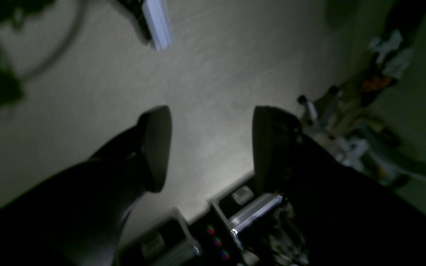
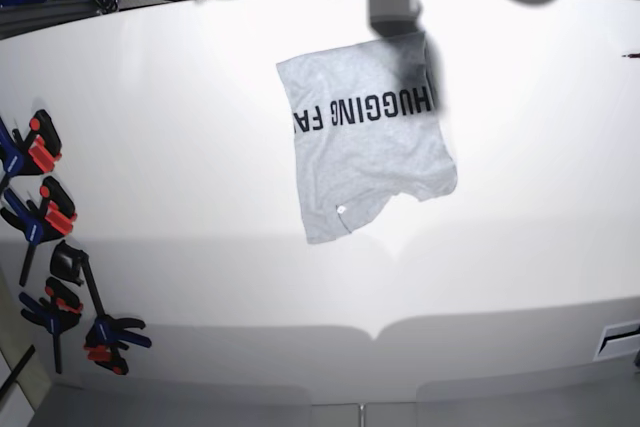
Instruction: Fold the T-shirt properly
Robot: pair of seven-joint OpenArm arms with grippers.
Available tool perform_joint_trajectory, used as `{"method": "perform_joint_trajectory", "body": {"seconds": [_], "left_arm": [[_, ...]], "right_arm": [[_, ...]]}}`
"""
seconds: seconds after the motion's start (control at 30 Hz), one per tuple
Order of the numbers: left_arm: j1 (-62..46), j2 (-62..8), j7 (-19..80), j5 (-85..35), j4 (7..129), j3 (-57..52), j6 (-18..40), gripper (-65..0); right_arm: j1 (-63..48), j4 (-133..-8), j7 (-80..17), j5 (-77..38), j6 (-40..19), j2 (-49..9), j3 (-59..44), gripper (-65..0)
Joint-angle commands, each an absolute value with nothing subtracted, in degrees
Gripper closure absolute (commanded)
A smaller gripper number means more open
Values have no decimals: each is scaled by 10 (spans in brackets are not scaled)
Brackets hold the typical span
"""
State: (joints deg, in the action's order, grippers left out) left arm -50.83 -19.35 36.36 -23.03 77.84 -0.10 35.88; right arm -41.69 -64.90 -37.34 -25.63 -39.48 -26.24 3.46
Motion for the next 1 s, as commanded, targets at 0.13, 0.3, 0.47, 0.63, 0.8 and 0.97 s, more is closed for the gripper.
{"method": "perform_joint_trajectory", "body": {"seconds": [0.13, 0.3, 0.47, 0.63, 0.8, 0.97], "left_arm": [[-403, -158, 303, -141, 643, 28, 306, -320], [-289, -129, 263, -130, 492, 28, 240, -320], [-177, -109, 288, -71, 376, 28, 194, -320], [-123, -103, 290, -60, 337, 28, 175, -320], [-118, -103, 291, -60, 336, 27, 171, -320], [-119, -103, 288, -45, 336, 27, 171, -320]], "right_arm": [[-313, -509, -315, -256, -400, -227, 118, -231], [-219, -375, -201, -204, -399, -185, 175, -231], [-162, -287, -70, -130, -296, -132, 185, -231], [-136, -258, 1, -65, -265, -101, 185, -231], [-133, -258, 4, -60, -265, -95, 185, -231], [-133, -259, 36, -60, -266, -95, 185, -231]]}}
